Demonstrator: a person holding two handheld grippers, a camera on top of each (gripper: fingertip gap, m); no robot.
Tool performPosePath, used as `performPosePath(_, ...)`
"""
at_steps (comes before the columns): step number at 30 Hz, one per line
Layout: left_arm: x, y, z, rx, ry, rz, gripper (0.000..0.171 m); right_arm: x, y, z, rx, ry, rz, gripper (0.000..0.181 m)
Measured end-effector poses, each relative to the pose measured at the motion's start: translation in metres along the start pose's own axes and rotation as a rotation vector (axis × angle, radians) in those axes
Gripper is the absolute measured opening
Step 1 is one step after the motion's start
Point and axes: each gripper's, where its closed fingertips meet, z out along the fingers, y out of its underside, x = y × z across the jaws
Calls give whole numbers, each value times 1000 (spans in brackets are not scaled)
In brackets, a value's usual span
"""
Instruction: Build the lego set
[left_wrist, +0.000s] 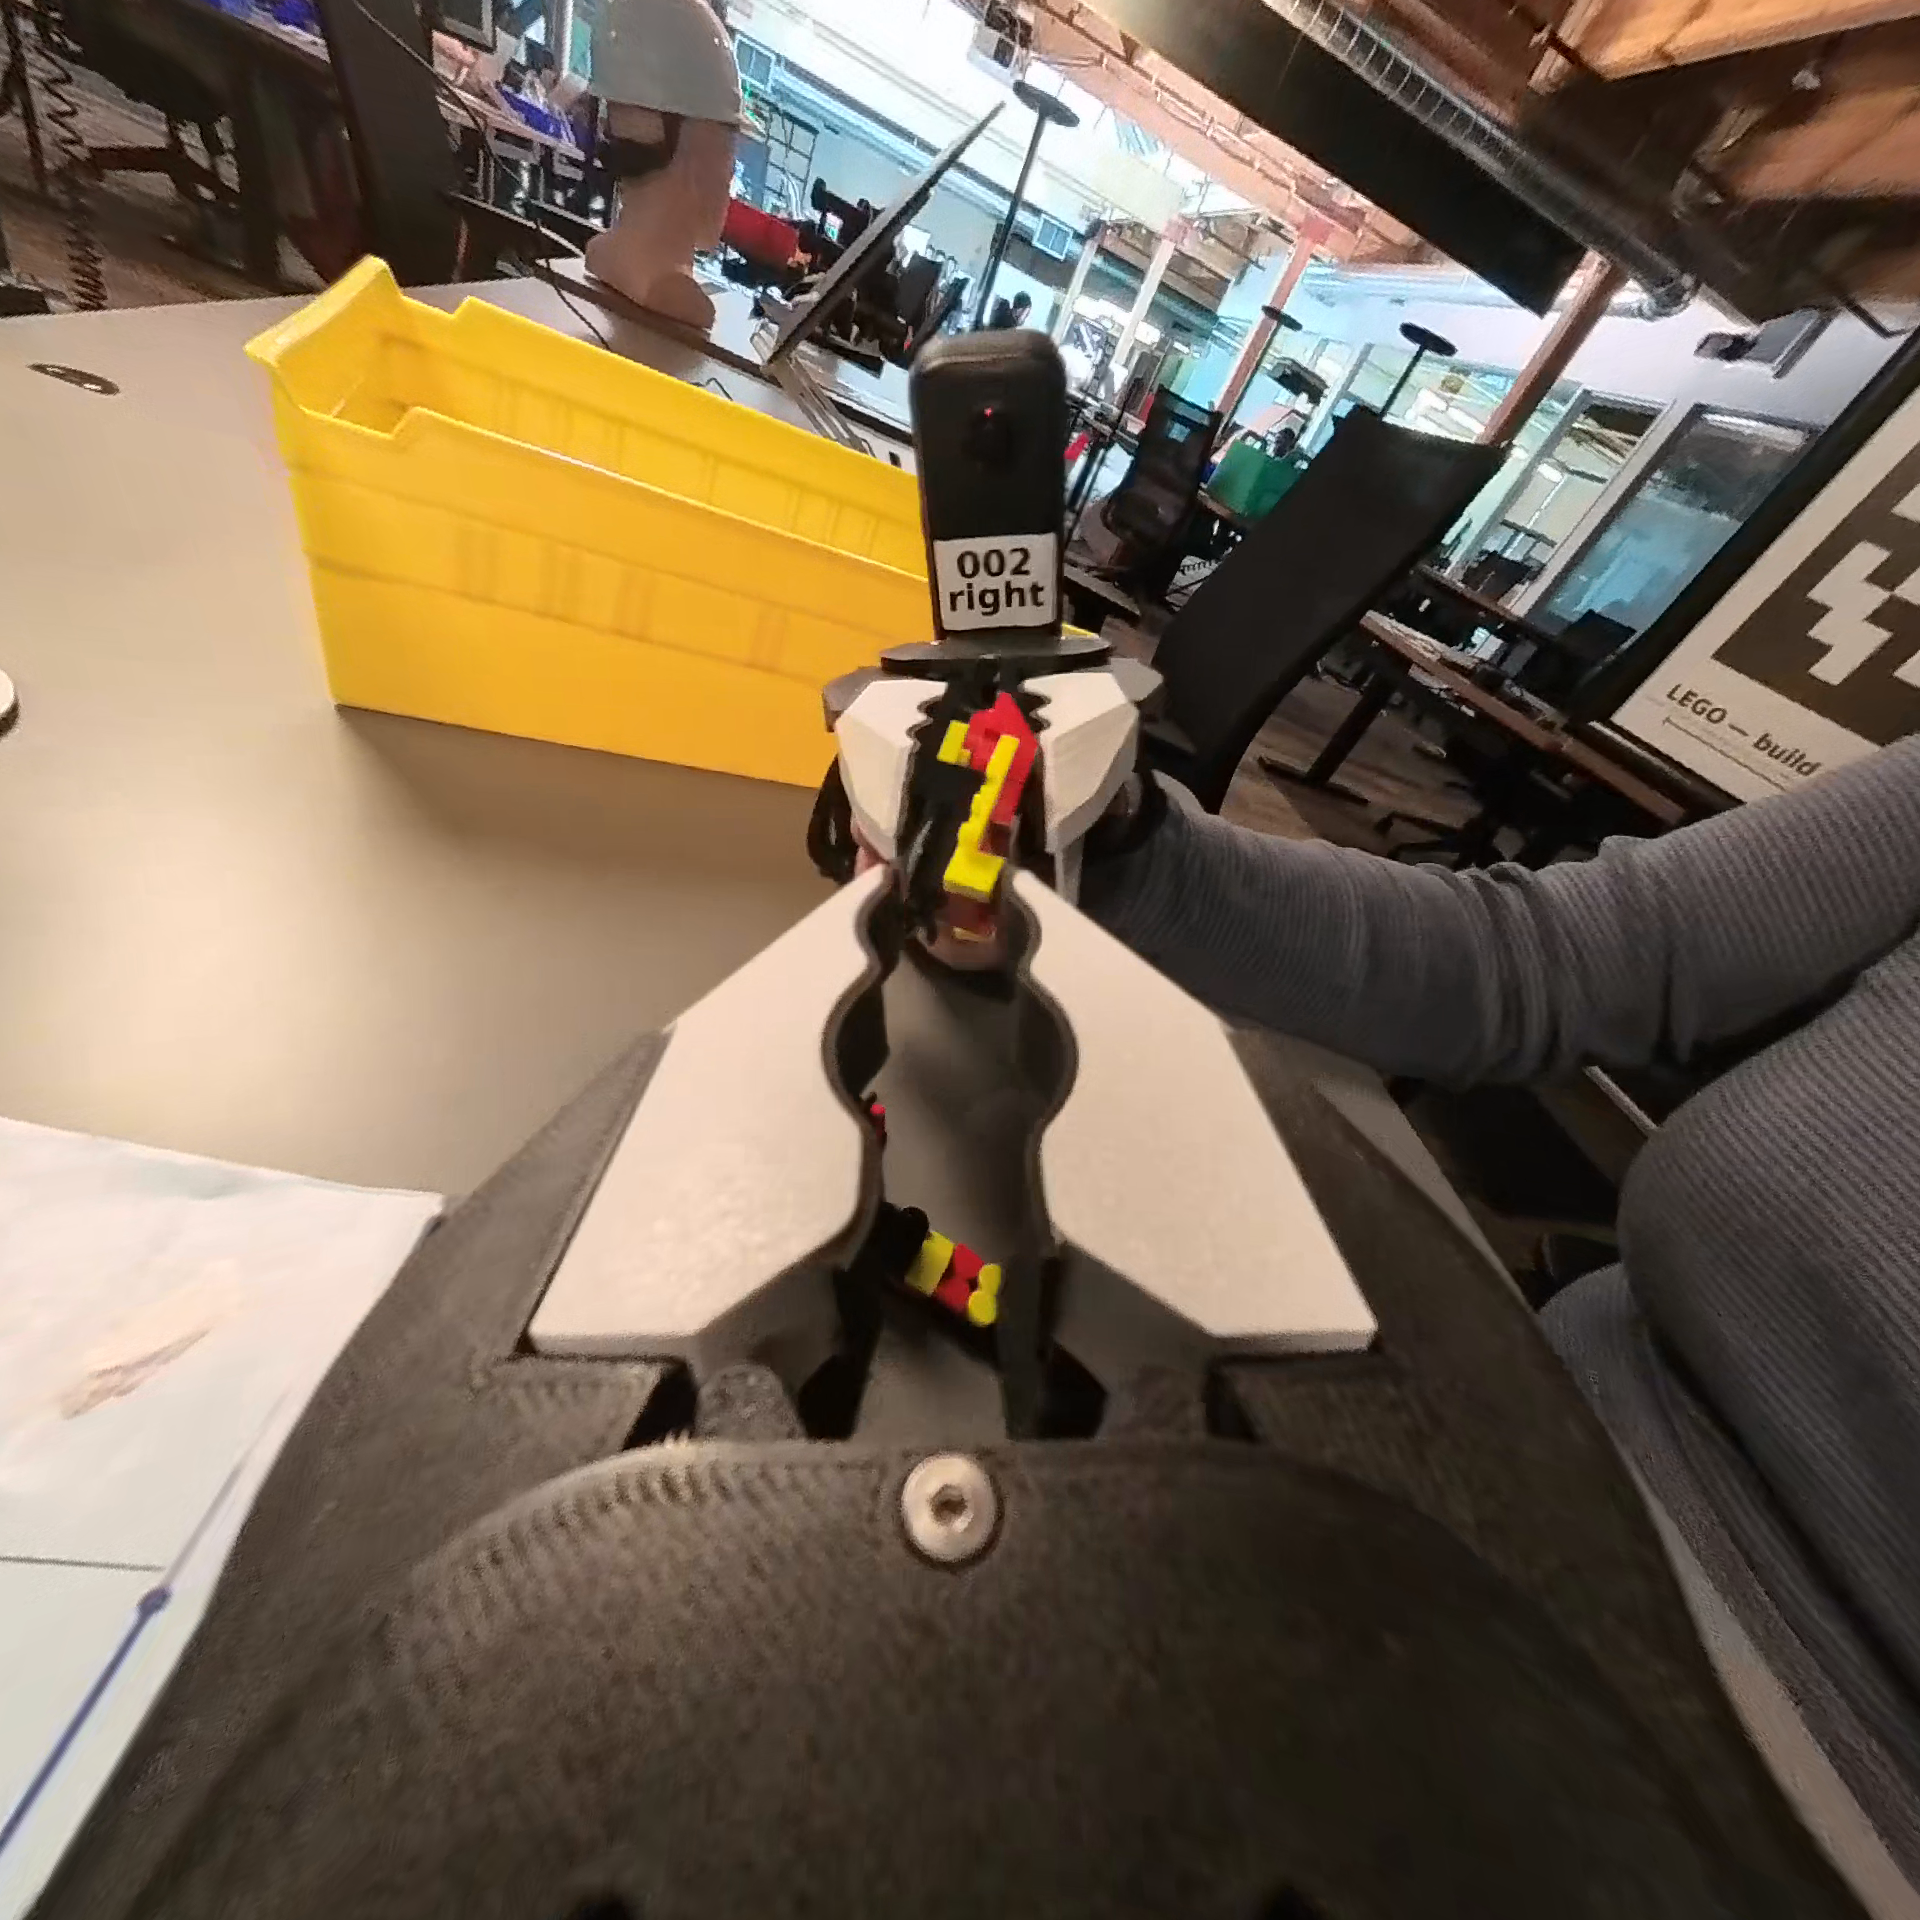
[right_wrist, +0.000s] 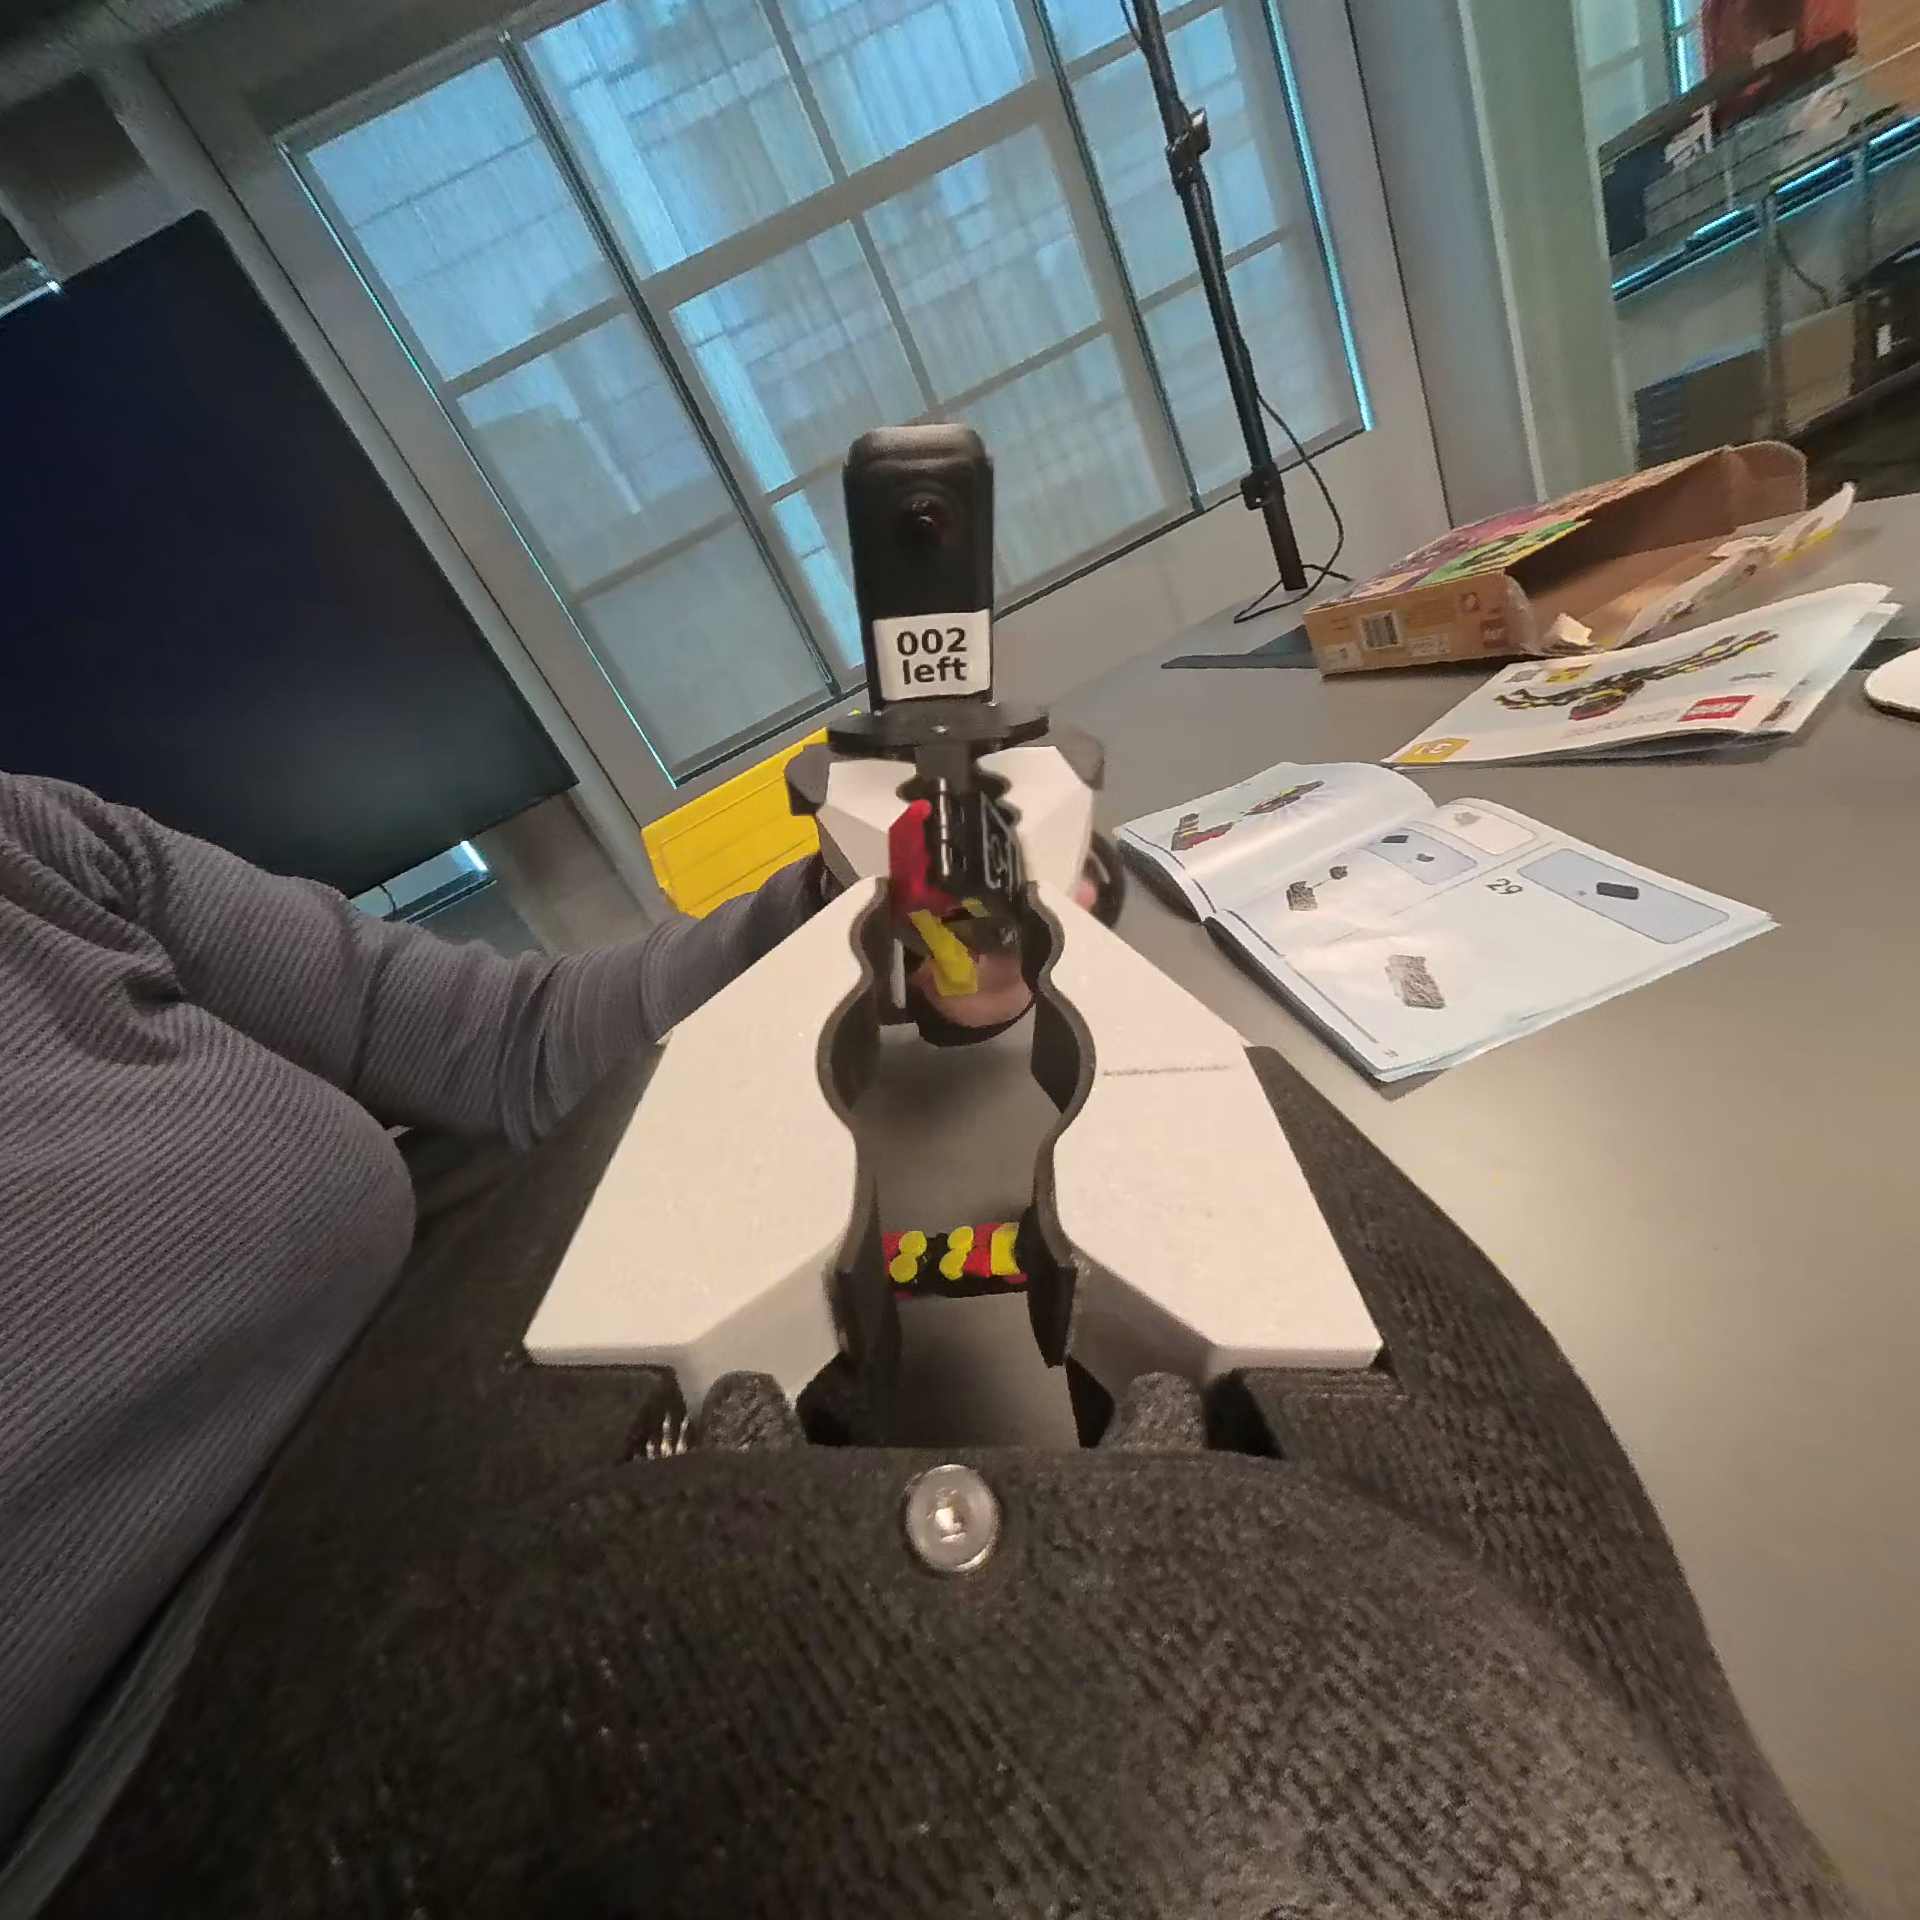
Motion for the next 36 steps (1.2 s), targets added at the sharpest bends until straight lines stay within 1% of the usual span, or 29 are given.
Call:
performPosePath(5, 0, -6, -1, 52, -23, -6, 15, 4, -11, -2, 77, 35, -21, 24)
performPosePath(10, 1, -10, -1, 90, -29, 7, 15, 3, -5, 1, 45, 32, -13, 23)
performPosePath(14, 1, -11, 0, 103, -39, 21, 15, 2, -10, 1, 76, 25, -8, 20)
performPosePath(17, 0, -11, 0, 113, -40, 3, 15, 4, -10, 1, 76, 44, -27, 19)
performPosePath(20, -1, -10, 0, 114, -63, -4, 15, 5, -9, 1, 74, 63, -50, 19)
performPosePath(24, 0, -12, 2, 129, -107, 34, 15, 4, -13, 0, 91, 69, -67, 19)
performPosePath(29, 4, -18, 4, 205, -101, 43, 15, -1, -21, 1, 161, 66, -77, 20)
performPosePath(33, 13, -23, 6, 261, -56, 43, 15, -9, -34, 0, 255, 56, -100, 24)
performPosePath(36, 21, -31, 7, 323, -24, 63, 14, -21, -42, 1, 302, 16, -99, 20)
